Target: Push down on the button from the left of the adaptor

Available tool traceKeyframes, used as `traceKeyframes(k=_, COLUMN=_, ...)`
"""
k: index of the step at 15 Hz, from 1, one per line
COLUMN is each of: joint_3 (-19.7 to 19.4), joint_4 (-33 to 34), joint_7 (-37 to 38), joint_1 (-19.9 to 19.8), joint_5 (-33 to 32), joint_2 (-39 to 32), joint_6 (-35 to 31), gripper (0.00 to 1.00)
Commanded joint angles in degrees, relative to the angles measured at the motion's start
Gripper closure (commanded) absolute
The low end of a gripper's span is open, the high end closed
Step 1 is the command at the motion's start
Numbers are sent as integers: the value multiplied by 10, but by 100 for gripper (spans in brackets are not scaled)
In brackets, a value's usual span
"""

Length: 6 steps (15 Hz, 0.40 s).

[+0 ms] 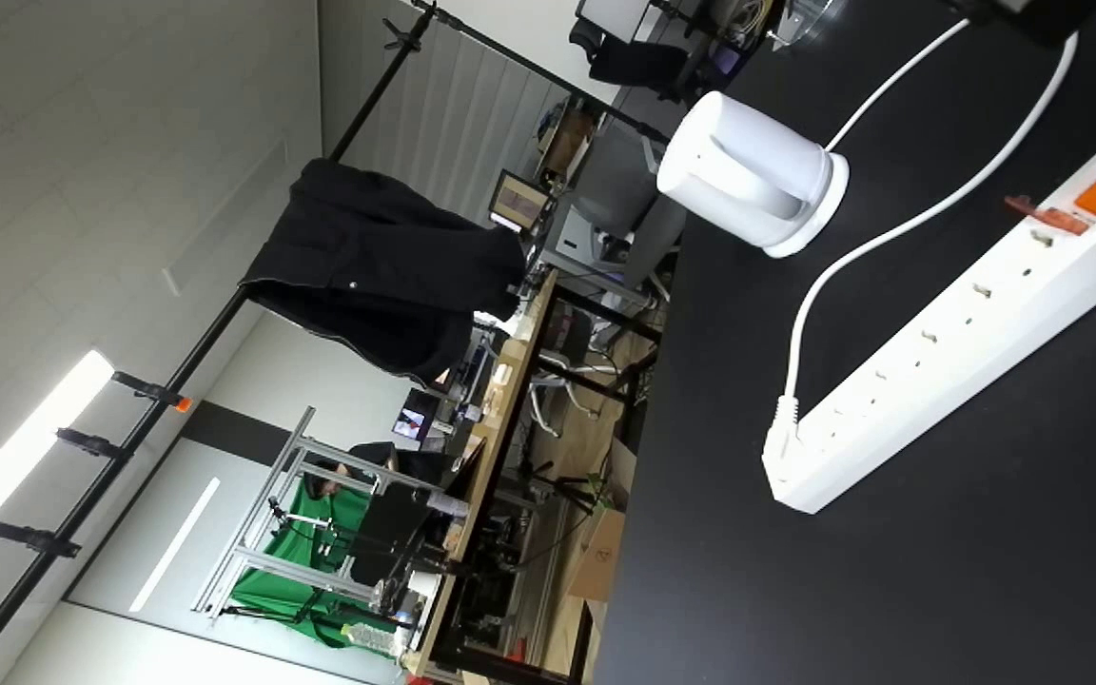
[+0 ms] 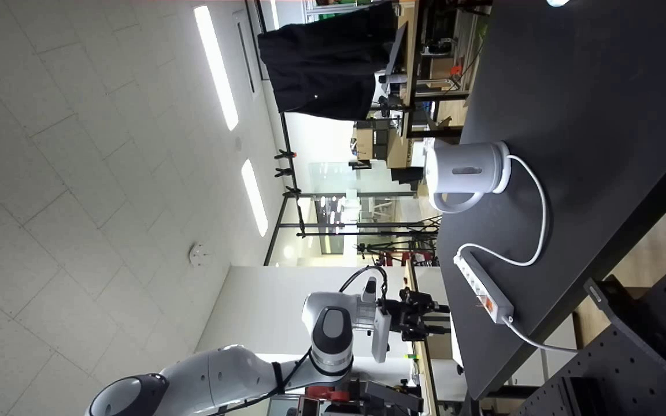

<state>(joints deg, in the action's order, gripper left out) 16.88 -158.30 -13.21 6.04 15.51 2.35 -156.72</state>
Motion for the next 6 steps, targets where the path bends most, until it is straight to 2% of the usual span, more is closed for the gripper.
traceKeyframes(k=1, joint_3=-30, joint_4=-1, joint_7=2, joint_1=28, joint_5=-3, joint_2=4, joint_6=2, gripper=26)
traceKeyframes(k=4, joint_3=-34, joint_4=-1, joint_7=1, joint_1=34, joint_5=-3, joint_2=-1, joint_6=1, gripper=7)
traceKeyframes(k=6, joint_3=-34, joint_4=0, joint_7=1, joint_1=35, joint_5=-2, joint_2=-3, joint_6=1, gripper=7)
